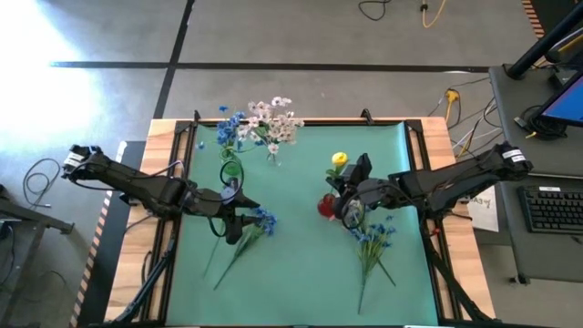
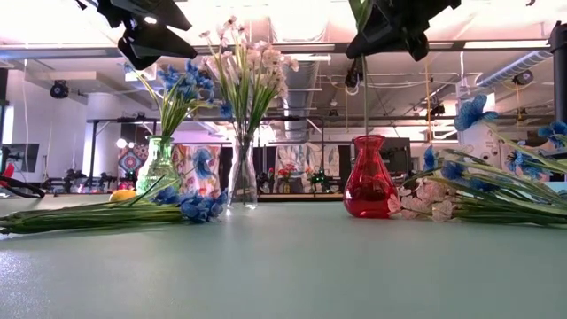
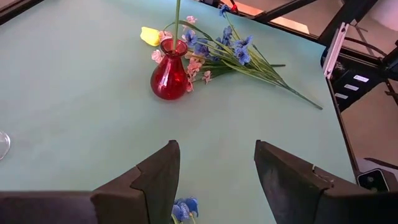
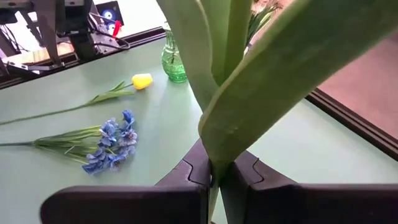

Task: Sort flowers into vase by color
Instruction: Put the top yellow flower into the red vase

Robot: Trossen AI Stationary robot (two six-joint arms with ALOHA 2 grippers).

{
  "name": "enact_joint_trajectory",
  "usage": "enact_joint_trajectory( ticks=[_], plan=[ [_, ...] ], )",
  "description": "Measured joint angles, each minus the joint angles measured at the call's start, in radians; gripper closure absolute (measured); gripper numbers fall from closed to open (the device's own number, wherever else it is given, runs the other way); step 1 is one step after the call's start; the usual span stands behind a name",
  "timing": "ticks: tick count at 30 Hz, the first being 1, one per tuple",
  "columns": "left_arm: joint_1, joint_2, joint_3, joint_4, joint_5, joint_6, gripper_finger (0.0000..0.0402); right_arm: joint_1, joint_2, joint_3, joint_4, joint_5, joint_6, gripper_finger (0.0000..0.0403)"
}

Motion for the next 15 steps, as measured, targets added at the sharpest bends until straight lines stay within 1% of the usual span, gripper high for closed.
enact_joint_trajectory(
  ticks=[9,12,15],
  plan=[
    [0.000,0.000,0.000,-0.006,0.000,0.000,0.0206,0.000,0.007,0.000,-0.032,-0.009,0.040,0.0387],
    [0.000,0.000,0.000,-0.008,0.000,0.000,0.0206,0.000,0.007,0.000,-0.044,-0.009,0.051,0.0366],
    [0.000,0.000,0.000,-0.008,0.000,-0.001,0.0206,0.000,0.007,0.000,-0.045,-0.008,0.053,0.0326]
  ],
)
